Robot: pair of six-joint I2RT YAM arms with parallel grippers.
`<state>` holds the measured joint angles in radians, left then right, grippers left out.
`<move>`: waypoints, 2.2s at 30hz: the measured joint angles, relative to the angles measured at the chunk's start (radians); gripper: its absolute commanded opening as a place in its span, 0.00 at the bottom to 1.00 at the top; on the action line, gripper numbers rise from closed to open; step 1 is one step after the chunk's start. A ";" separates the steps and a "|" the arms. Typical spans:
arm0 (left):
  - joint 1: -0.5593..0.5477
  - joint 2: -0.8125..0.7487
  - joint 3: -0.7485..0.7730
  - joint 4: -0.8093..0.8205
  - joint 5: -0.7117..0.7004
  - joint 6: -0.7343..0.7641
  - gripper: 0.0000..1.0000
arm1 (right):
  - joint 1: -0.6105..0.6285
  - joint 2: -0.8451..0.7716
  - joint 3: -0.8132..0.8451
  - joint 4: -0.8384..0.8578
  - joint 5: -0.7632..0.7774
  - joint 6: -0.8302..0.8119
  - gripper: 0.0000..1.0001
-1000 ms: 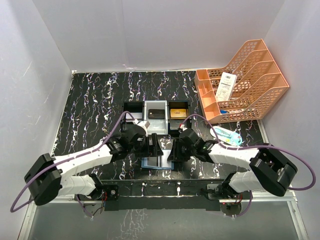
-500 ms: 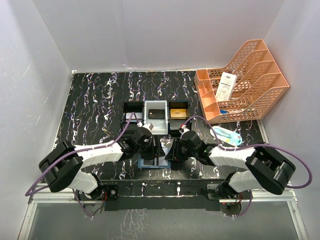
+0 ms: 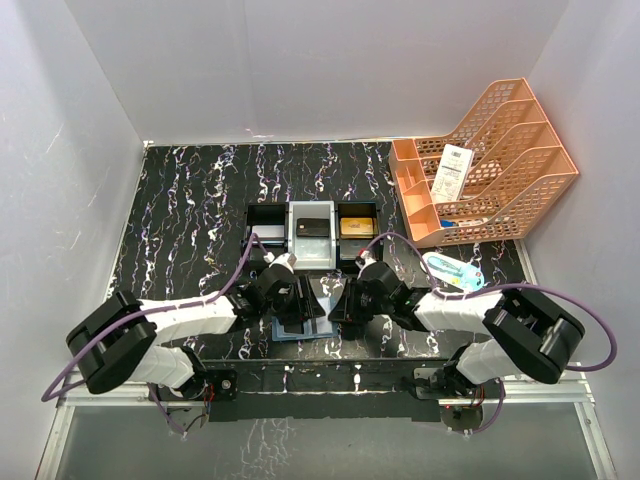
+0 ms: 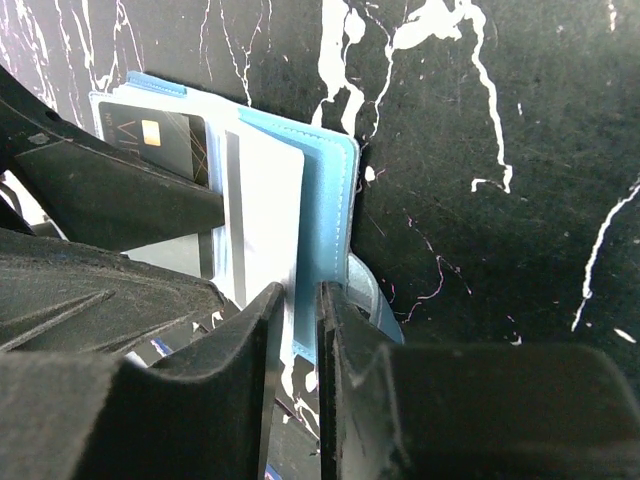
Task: Take the credit cards out of the card holder
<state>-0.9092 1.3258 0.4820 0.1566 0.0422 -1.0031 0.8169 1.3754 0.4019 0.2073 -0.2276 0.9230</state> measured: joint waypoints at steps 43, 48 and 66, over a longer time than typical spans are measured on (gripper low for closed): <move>-0.002 -0.203 0.014 -0.277 -0.095 0.072 0.52 | 0.025 0.153 0.162 -0.101 -0.122 -0.042 0.08; -0.002 -0.163 0.008 -0.261 -0.093 0.064 0.51 | 0.025 0.158 0.121 -0.008 -0.124 -0.010 0.07; -0.002 -0.241 -0.051 -0.263 -0.121 -0.004 0.51 | 0.027 0.118 0.101 0.004 -0.100 0.002 0.22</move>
<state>-0.9112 1.0843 0.4309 -0.1066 -0.0792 -1.0073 0.8440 1.4937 0.5030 0.2115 -0.3279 0.9245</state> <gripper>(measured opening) 0.494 0.173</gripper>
